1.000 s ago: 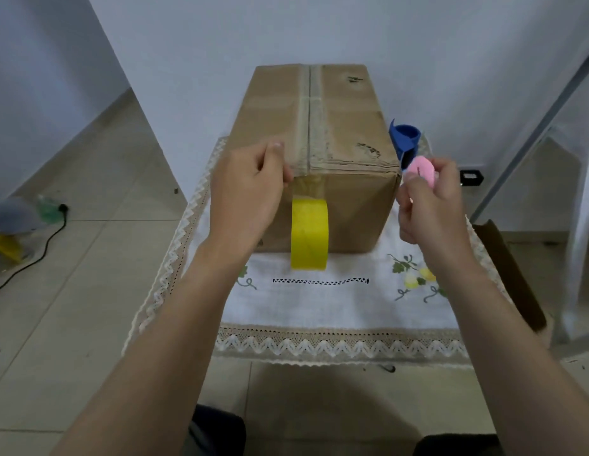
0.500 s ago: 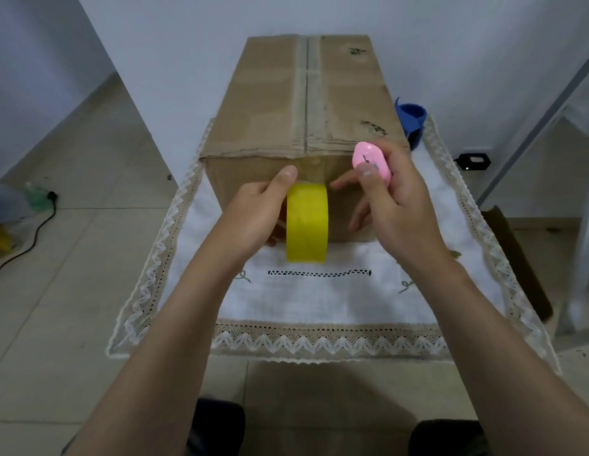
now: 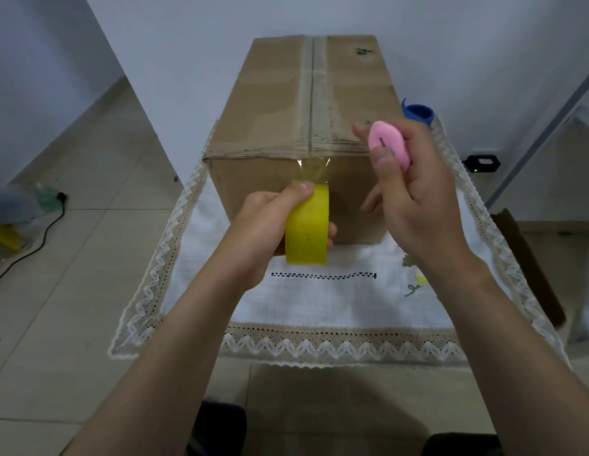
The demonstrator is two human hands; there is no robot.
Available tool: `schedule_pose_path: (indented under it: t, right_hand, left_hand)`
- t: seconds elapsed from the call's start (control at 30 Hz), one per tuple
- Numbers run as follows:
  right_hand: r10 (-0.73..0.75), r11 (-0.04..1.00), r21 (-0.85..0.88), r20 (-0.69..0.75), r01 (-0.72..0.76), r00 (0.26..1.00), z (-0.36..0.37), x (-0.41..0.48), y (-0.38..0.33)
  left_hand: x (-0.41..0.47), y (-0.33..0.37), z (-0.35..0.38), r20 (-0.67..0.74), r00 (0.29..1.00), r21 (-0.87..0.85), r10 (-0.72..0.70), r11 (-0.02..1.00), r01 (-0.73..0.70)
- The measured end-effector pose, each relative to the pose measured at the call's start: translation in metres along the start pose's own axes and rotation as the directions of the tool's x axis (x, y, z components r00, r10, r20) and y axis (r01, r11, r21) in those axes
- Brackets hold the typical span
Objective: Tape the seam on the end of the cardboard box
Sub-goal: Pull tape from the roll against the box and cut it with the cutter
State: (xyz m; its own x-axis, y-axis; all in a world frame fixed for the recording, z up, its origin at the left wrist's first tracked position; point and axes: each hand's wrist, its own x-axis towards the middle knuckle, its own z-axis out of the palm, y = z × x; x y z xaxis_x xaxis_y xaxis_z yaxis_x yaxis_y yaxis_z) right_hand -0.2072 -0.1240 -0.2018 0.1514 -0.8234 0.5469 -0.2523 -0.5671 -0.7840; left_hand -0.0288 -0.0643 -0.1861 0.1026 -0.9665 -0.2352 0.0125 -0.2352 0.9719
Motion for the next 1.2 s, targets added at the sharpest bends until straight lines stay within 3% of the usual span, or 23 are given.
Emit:
schedule_pose_path:
  t: [0.13,0.37,0.7,0.9,1.2]
  right_hand:
    - [0.05,0.985,-0.169,0.06,-0.04,0.997,0.001,-0.002,0.012]
    - [0.075,0.988,-0.138,0.073,-0.064,0.995,0.0,-0.003,0.011]
    - [0.091,0.988,-0.129,0.08,-0.08,0.993,0.0,-0.005,0.008]
    - [0.097,0.988,-0.13,0.084,-0.085,0.992,-0.001,-0.004,0.008]
    - [0.094,0.988,-0.13,0.07,-0.084,0.993,0.0,-0.003,0.01]
  left_hand:
    - [-0.001,0.003,0.004,-0.057,0.998,-0.041,-0.028,0.999,0.026]
    - [0.003,0.005,0.012,-0.136,0.986,-0.023,-0.092,0.996,0.089]
    - [0.005,0.005,0.009,-0.146,0.98,-0.043,-0.132,0.991,0.127]
    - [0.008,-0.007,0.009,-0.128,0.966,-0.046,-0.225,0.974,0.221]
    - [0.006,-0.015,0.011,-0.113,0.983,0.027,-0.142,0.989,0.146]
